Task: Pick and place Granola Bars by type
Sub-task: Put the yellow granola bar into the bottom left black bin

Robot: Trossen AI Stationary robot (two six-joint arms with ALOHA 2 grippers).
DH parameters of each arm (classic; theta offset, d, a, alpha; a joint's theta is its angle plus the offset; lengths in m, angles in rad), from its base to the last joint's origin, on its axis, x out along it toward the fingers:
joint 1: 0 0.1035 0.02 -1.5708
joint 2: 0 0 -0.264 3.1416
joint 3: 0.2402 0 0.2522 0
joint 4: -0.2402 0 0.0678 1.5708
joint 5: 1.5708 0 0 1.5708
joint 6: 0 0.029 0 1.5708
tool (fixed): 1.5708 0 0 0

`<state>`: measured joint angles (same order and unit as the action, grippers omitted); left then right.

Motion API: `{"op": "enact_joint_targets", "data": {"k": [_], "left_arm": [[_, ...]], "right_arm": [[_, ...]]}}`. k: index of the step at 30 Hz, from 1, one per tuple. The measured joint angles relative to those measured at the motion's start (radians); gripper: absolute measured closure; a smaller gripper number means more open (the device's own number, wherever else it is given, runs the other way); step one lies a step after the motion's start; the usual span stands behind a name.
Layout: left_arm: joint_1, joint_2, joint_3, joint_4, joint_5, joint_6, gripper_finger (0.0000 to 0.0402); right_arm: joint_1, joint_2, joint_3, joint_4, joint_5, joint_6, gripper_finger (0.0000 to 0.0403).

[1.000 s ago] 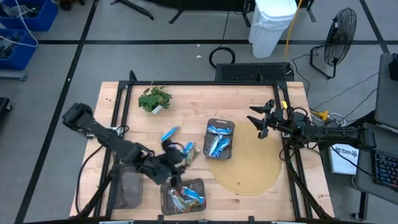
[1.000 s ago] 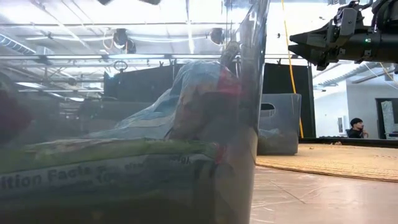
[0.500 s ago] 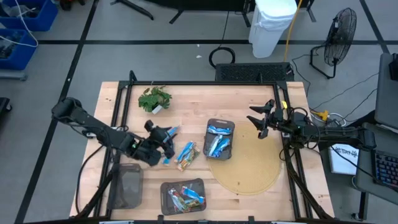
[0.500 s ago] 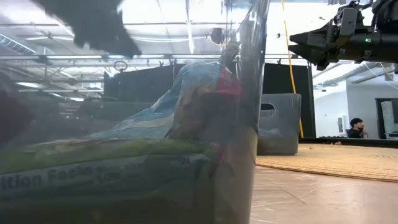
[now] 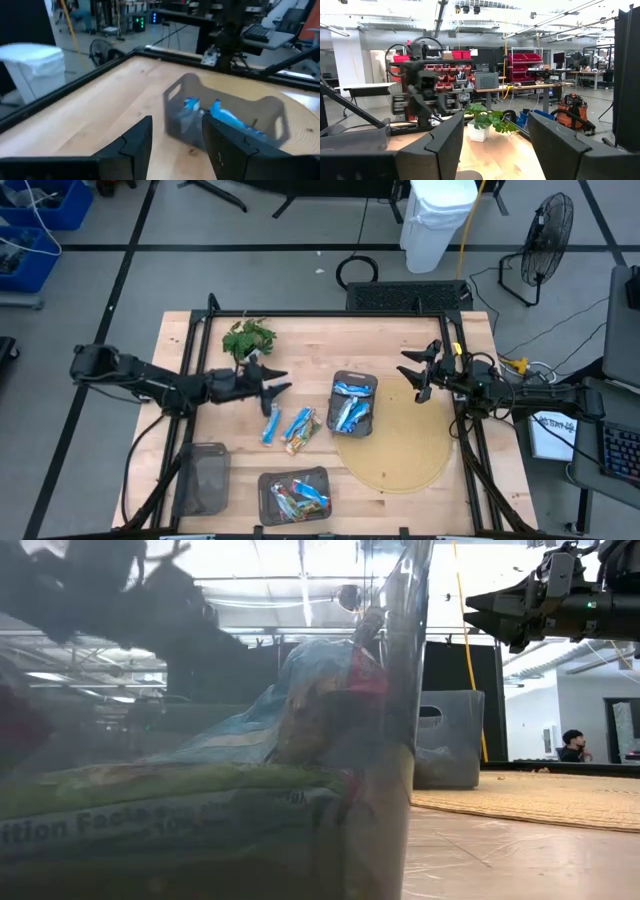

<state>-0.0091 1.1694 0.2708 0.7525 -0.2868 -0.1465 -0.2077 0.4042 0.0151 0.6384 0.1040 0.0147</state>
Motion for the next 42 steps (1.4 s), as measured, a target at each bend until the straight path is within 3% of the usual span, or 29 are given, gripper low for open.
{"op": "enact_joint_targets", "data": {"k": [3,9,17,21,42], "left_arm": [[0.085,0.0,-0.013,-0.025,0.074,-0.053,0.0227],[0.17,0.0,0.032,-0.216,0.111,-0.188,0.0227],[0.135,0.024,0.22,-0.749,0.108,-0.219,0.0227],[0.11,0.063,0.281,-0.889,0.066,-0.257,0.0227],[0.072,0.252,0.293,-0.937,0.103,-0.335,0.0227]], "right_arm": [[0.0,0.0,0.0,0.0,0.0,0.0,0.0193],[0.0,0.0,0.0,0.001,0.0,0.0,0.0193],[0.0,0.0,0.0,0.0,0.0,0.0,0.0193],[0.0,0.0,0.0,0.0,0.0,0.0,0.0193],[0.0,0.0,0.0,0.001,0.0,0.0,0.0193]]}}
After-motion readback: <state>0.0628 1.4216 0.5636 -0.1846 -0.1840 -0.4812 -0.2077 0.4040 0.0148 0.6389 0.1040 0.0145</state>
